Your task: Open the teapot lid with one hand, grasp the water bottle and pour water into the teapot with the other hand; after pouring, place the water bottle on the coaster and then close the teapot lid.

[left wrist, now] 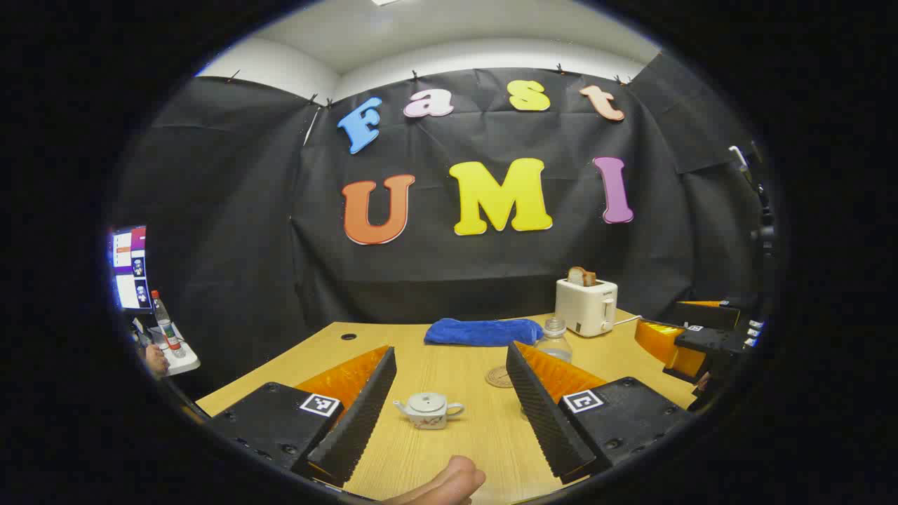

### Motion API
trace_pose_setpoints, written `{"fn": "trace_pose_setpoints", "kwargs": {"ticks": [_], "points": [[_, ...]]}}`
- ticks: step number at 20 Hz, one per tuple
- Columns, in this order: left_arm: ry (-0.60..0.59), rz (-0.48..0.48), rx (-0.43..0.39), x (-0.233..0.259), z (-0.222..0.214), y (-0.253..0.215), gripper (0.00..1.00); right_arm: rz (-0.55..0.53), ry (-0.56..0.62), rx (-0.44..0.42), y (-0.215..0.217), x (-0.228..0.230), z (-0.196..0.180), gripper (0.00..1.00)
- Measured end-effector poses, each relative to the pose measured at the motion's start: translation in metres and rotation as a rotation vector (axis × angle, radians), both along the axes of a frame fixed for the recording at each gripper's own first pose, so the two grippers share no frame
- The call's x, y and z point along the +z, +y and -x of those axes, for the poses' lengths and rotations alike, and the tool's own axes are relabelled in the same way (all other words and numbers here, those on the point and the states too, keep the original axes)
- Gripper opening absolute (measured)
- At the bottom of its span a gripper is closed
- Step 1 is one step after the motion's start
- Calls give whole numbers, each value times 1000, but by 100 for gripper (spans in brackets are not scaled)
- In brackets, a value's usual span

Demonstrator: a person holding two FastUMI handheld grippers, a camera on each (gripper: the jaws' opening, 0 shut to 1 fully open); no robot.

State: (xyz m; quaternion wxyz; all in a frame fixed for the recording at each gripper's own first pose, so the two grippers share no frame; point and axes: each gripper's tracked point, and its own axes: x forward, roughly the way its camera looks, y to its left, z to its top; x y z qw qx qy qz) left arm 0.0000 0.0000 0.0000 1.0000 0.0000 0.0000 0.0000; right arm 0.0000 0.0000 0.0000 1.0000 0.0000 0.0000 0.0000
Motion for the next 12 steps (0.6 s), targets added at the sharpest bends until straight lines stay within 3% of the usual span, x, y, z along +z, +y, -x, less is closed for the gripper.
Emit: {"fn": "trace_pose_setpoints", "kwargs": {"ticks": [2, 6, 12], "points": [[14, 21, -10, -2, -3, 7, 99, -9, 22, 29, 10, -3, 2, 95], [27, 18, 58, -5, -8, 30, 99, 39, 9, 18, 8, 0, 6, 95], [16, -11, 31, -6, -9, 19, 99, 44, -6, 10, 4, 2, 7, 95]]}}
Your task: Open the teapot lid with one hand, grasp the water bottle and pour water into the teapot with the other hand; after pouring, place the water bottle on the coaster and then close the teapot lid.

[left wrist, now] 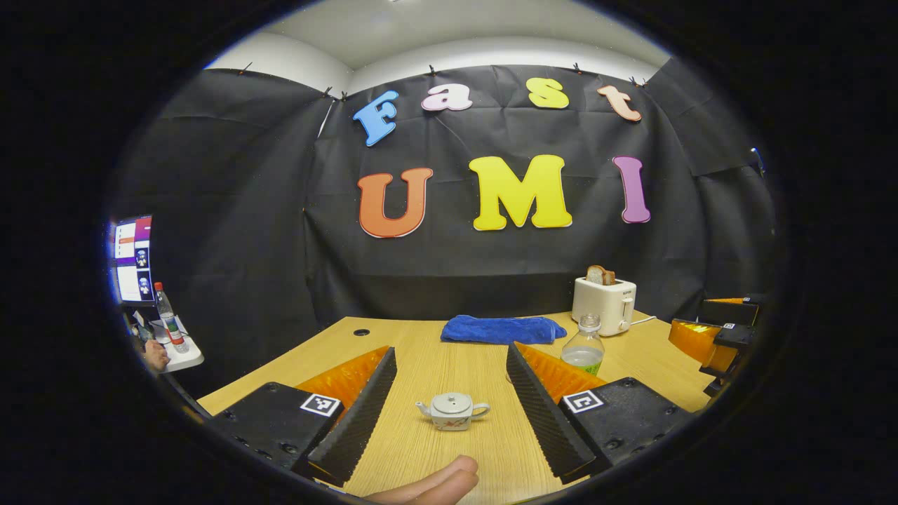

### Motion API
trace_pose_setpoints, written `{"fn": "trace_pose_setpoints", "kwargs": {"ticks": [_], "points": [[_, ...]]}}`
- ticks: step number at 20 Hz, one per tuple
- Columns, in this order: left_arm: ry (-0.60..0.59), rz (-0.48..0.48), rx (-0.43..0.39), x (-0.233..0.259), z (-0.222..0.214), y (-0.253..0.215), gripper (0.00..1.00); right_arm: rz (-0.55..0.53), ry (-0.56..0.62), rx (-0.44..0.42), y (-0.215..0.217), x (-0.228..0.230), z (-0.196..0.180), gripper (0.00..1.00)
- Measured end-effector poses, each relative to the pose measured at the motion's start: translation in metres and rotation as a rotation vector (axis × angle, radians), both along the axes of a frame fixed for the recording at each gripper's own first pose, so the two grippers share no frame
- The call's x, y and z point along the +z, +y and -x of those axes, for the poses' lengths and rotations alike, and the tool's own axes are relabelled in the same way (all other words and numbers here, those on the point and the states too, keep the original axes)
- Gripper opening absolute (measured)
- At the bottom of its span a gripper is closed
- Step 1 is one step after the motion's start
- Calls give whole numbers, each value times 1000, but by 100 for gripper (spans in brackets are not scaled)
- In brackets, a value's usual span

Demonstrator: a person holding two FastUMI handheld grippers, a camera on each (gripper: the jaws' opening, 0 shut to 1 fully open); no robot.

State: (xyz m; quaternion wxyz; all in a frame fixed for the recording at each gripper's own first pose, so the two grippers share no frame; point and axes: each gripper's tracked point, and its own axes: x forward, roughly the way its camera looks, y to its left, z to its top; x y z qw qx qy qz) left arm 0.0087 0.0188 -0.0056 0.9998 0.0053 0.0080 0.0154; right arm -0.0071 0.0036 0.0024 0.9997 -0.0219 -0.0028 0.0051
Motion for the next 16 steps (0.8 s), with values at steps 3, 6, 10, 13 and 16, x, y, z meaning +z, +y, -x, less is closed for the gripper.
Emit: {"fn": "trace_pose_setpoints", "kwargs": {"ticks": [3, 6, 10, 13, 16], "points": [[11, 10, 1, -6, -1, 0, 99, -8, 23, -2, -4, -6, -3, 95], [34, 28, 5, -11, -5, 5, 99, -12, 32, -2, -5, -8, -5, 96], [37, 55, 9, -11, -6, 12, 99, 8, 21, -44, -12, -7, -9, 95], [35, 62, 12, -12, -8, 16, 99, -4, 30, -40, -11, -11, -12, 95], [35, 70, 12, -18, -17, 16, 97, 6, 22, -49, -15, -10, -14, 97]]}}
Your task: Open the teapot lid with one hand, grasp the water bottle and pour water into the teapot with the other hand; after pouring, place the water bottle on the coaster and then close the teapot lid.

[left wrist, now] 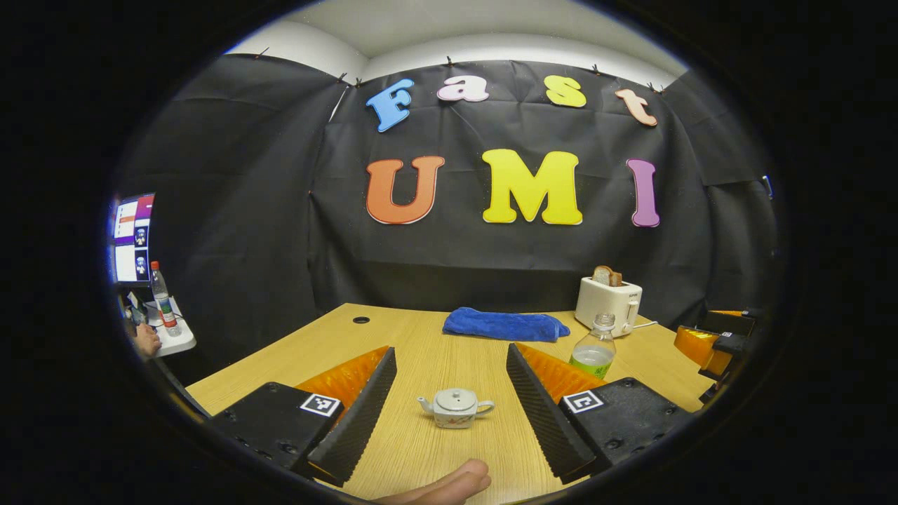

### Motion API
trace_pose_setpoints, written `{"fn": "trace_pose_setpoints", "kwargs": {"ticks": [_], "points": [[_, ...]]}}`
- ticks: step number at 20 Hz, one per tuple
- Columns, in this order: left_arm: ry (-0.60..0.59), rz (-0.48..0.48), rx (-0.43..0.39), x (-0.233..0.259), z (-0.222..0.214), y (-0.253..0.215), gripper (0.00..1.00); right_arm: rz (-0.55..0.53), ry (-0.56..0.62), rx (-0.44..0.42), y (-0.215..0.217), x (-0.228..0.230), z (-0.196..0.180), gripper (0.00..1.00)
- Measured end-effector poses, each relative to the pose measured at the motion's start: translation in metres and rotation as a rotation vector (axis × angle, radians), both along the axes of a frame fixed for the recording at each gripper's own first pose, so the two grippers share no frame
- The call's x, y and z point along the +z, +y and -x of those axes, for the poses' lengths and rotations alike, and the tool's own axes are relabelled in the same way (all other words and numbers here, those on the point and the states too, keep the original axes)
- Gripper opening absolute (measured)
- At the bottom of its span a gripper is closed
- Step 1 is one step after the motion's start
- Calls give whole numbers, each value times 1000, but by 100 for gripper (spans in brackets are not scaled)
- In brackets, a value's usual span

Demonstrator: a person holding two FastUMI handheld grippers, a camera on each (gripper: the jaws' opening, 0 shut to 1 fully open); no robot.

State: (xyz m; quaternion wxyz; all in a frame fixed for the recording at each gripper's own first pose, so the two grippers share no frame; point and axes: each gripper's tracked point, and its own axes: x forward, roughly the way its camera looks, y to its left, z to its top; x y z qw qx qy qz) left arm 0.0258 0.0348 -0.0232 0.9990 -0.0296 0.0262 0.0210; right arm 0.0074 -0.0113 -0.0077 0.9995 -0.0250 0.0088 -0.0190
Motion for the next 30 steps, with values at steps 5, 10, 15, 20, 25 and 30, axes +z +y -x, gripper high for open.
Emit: {"fn": "trace_pose_setpoints", "kwargs": {"ticks": [5, 10, 15, 20, 25, 30], "points": [[7, -3, -16, -32, -44, -1, 99, 17, -13, 12, 5, -3, -4, 98], [92, 16, -12, -85, -83, -3, 99, 33, 12, 12, 7, -11, -10, 97], [130, 54, -56, -115, -94, -13, 96, 44, 7, -4, 2, -13, -12, 95], [81, 32, -73, -110, -101, -16, 77, 52, 16, 7, 9, -17, -12, 98], [114, 22, -41, -119, -106, -8, 50, 60, 35, 12, 12, -24, -17, 96], [112, 47, -77, -119, -108, -10, 22, 64, 54, 1, 9, -32, -22, 96]]}}
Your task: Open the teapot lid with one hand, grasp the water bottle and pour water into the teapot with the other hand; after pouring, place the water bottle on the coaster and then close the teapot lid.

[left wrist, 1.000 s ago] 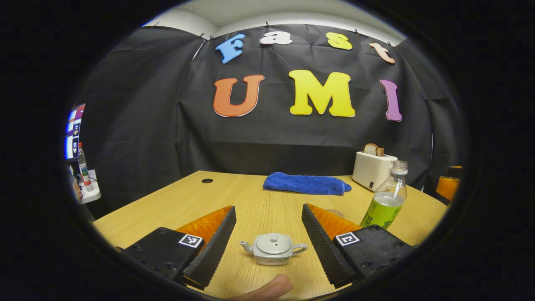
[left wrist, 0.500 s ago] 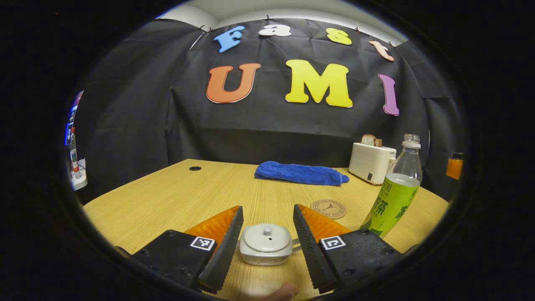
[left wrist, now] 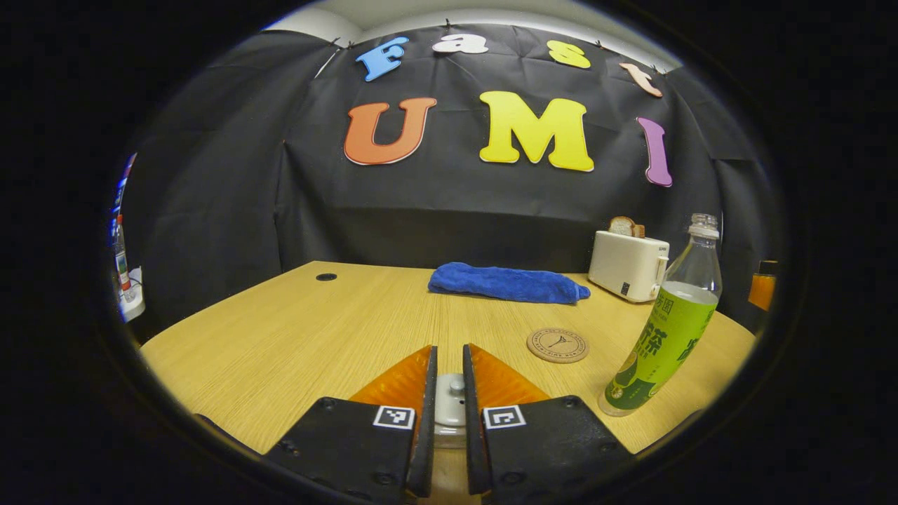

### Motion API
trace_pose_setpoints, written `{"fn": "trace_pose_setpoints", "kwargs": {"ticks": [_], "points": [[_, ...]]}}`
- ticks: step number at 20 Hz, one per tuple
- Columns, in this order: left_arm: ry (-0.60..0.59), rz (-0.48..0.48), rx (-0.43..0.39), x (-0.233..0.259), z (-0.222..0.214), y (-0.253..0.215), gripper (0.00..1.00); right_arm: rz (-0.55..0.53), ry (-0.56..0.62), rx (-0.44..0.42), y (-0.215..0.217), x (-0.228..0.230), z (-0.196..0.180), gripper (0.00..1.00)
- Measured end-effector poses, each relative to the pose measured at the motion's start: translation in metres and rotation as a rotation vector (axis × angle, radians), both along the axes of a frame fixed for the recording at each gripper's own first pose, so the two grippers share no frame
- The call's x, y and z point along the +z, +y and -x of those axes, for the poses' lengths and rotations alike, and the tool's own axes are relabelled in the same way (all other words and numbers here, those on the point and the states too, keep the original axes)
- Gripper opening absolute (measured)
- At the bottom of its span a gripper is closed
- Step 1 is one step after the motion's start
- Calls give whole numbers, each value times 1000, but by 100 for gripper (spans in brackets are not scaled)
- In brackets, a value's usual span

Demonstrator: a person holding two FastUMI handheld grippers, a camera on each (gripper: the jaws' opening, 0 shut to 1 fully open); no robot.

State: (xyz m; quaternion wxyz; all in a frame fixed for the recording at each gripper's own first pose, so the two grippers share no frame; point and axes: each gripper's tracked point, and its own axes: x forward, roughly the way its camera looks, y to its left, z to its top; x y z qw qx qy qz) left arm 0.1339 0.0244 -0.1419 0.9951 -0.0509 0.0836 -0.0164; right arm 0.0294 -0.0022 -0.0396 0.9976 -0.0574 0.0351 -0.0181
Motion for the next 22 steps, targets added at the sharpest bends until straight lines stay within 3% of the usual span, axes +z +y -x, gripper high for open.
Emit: {"fn": "trace_pose_setpoints", "kwargs": {"ticks": [3, 5, 11, 15, 22], "points": [[1, 11, 0, 1, -2, -1, 8, 3, 14, 0, 1, -6, -4, 96], [8, -12, 1, 1, 1, -1, 6, 7, 23, 0, 1, -10, -5, 96], [-18, -53, 27, 32, 18, 8, 6, 13, 25, -8, 2, -14, -12, 97], [-40, 14, -35, 59, 41, -3, 6, -27, 41, 54, 18, -22, -14, 95], [-52, -4, 2, 94, 88, 20, 5, -52, 71, 168, 61, -45, -17, 98]]}}
